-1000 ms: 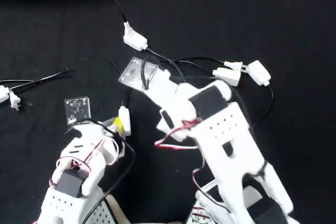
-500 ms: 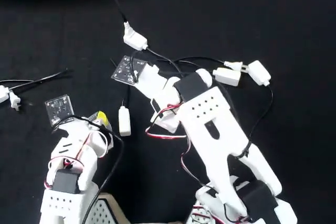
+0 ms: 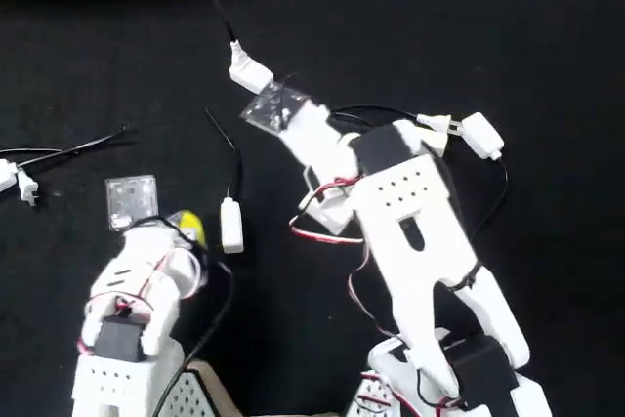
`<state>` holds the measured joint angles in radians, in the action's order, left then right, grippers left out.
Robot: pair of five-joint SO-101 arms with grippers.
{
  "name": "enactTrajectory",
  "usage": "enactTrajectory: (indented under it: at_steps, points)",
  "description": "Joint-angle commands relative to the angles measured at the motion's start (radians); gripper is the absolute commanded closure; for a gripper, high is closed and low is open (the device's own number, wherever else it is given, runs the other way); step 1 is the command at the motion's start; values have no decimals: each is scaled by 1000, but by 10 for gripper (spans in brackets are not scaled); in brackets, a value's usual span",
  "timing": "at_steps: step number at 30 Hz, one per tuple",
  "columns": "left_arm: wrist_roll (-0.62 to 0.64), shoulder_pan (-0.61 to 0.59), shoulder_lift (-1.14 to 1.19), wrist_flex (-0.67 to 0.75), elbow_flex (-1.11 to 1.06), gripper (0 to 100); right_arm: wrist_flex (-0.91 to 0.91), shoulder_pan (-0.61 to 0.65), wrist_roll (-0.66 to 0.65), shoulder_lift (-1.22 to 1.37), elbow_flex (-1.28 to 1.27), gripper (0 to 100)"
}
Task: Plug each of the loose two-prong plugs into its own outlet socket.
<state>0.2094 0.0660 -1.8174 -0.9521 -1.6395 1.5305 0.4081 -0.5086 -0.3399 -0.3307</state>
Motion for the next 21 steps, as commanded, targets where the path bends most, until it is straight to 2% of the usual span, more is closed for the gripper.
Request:
enactTrajectory:
  at_steps: [1, 3, 11, 16, 21]
  points:
    - [-193, 12, -6, -256, 157, 970, -11, -63, 12, -1, 5, 987]
    - [-186, 53, -6, -315, 168, 968, -11, -72, 14, -1, 5, 987]
    - [-172, 36, 75, -129, 154, 967, -12, -69, 17, -7, -65, 987]
    - [-175, 39, 407, 6, 277, 966, -12, -66, 17, -7, -111, 987]
    - [-258, 54, 812, 64, 458, 966, -12, -71, 18, -8, -113, 987]
